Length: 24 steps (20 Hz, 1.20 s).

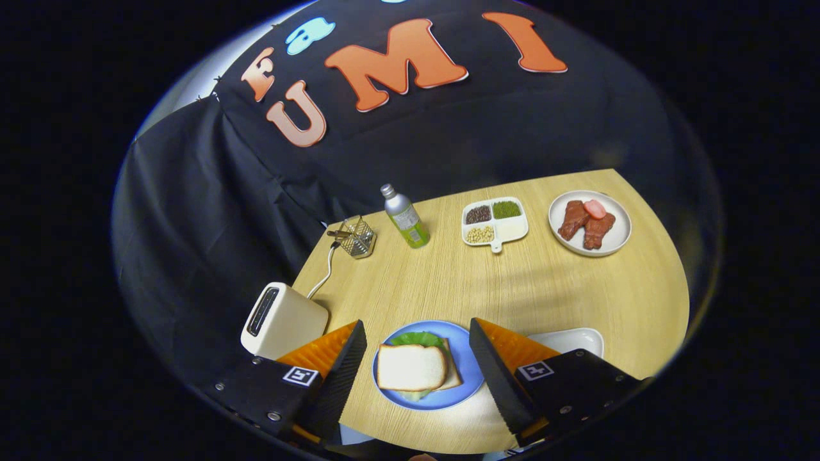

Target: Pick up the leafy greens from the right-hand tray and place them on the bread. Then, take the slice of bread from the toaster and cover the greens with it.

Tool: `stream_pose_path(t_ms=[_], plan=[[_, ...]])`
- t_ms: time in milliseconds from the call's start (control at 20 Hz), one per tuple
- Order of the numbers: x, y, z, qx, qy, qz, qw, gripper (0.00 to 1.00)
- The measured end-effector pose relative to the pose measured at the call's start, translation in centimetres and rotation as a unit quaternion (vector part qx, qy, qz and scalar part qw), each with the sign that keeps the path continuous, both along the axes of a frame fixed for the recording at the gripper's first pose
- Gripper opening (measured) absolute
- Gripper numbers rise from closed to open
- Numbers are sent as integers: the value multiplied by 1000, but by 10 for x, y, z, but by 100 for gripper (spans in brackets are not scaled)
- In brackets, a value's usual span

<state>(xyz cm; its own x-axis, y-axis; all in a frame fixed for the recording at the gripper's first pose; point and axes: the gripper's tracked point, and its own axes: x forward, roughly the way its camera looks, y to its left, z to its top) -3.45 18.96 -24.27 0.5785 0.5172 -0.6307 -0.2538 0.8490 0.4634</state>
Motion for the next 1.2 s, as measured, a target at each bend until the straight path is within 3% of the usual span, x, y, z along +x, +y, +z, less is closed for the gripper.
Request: stream_pose_path(t_ms=[250,650,850,1200], plan=[[19,-35,78,-40,-138,-44,989,98],[23,-101,177,-125,-301,-133,936,99],[17,-128,202,-145,-344,-177,910,98],[0,-166,215,-153,-360,-220,894,98]])
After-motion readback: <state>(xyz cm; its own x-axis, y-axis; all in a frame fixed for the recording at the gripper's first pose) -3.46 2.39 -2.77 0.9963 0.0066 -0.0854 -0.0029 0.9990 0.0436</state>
